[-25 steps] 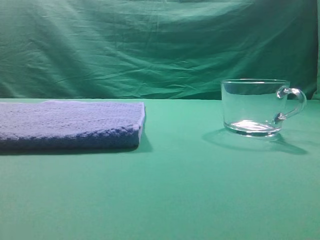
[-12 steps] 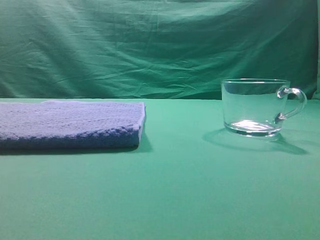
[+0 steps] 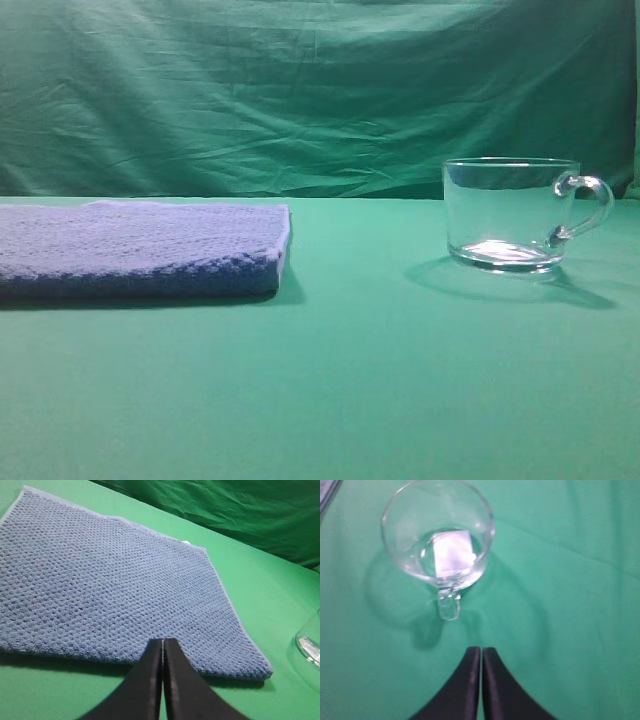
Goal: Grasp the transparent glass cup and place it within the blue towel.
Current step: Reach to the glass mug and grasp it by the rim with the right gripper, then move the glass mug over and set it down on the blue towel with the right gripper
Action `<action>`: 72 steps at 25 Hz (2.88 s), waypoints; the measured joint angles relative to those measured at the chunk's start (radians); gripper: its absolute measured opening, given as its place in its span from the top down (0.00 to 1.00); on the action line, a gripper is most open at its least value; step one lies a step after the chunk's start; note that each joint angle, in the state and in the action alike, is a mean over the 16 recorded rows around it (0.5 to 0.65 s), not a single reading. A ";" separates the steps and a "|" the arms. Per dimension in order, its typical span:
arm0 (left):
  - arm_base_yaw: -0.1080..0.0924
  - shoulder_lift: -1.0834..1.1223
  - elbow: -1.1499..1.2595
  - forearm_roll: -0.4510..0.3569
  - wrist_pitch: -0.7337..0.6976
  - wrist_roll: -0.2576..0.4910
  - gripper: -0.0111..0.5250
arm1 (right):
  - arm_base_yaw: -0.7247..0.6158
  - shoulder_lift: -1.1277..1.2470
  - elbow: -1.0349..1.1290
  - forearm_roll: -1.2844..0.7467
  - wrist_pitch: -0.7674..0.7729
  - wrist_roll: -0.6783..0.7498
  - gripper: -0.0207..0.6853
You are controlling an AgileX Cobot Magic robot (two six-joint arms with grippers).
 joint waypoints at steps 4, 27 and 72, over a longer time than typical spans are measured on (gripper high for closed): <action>0.000 0.000 0.000 0.000 0.000 0.000 0.98 | 0.009 0.079 -0.039 0.017 0.030 -0.015 0.27; 0.000 0.000 0.000 0.000 0.000 0.000 0.98 | 0.011 0.407 -0.281 0.025 0.054 -0.119 0.67; 0.000 0.000 0.000 0.000 0.000 0.000 0.98 | 0.456 1.011 -1.317 -0.056 0.149 0.041 0.48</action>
